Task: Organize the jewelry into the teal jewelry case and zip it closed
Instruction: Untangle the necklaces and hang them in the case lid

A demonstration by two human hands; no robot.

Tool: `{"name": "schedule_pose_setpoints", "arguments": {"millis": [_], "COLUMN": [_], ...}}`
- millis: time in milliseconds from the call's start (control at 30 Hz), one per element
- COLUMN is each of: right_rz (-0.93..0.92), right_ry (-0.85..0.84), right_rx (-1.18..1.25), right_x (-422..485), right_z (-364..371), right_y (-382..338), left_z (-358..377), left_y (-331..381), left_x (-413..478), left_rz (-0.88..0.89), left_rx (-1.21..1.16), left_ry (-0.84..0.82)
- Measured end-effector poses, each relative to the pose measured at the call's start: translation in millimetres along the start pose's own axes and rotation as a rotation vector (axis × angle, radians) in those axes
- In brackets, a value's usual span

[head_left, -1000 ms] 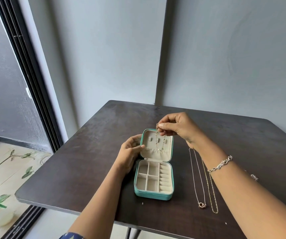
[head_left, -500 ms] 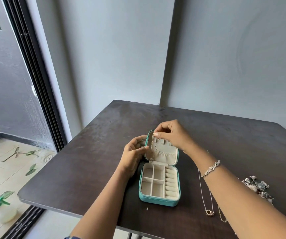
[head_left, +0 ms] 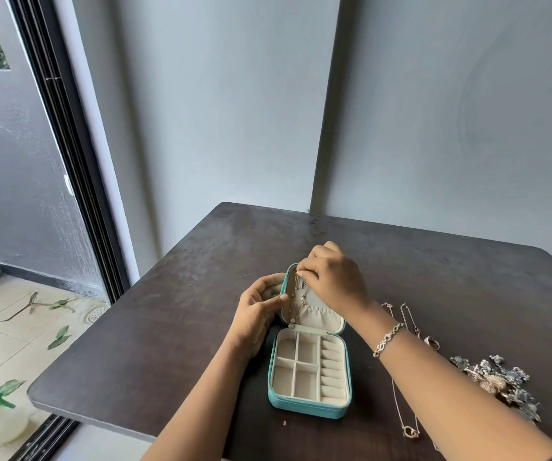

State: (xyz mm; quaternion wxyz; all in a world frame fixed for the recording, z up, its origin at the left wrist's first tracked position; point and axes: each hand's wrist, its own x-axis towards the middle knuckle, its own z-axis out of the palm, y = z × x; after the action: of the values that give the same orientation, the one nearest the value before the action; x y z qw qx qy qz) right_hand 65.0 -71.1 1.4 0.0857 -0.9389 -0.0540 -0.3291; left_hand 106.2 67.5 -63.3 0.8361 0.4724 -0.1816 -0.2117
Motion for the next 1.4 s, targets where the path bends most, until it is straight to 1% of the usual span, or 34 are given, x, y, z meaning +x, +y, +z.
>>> {"name": "schedule_pose_setpoints", "arguments": {"millis": [167, 267, 367, 567, 700, 800, 867, 1067, 1167, 1333, 1400], "right_rz": [-0.112, -0.137, -0.124, -0.082, -0.046, 0.004, 0.043, 0.148, 0.286, 0.473, 0.518], "right_ry": [-0.039, -0.035, -0.030, -0.016, -0.052, -0.107, -0.100, 0.037, 0.085, 0.003, 0.011], "right_rx": [-0.208, -0.259, -0.243, -0.118, -0.054, 0.041, 0.122, 0.304, 0.361, 0.438, 0.449], "right_x": [1, 0, -2, -4, -5, -4, -5, -20, -37, -82, -101], "right_z": [-1, 1, 4, 8, 7, 3, -1, -17, -28, -33, -29], "right_y": [-4, -4, 0, 6, 7, 8, 10, 15, 13, -6, -16], "left_z": [-1, -1, -1, -2, -3, -3, -2, 1, 2, 5, 8], "left_y": [-1, -1, -1, -2, -2, -1, -1, -1, -1, 1, 2], "left_x": [1, 1, 0, 1, 0, 0, 0, -1, -1, -5, -6], "left_rz": [0.001, -0.005, -0.006, -0.001, -0.001, 0.004, 0.011, 0.022, 0.022, 0.013, 0.022], "left_rx": [0.000, 0.004, 0.015, 0.008, 0.010, 0.014, 0.010, 0.039, 0.063, 0.098, 0.148], "left_ry": [-0.009, -0.015, -0.014, -0.011, -0.008, -0.007, -0.004, 0.020, 0.040, 0.078, 0.101]}}
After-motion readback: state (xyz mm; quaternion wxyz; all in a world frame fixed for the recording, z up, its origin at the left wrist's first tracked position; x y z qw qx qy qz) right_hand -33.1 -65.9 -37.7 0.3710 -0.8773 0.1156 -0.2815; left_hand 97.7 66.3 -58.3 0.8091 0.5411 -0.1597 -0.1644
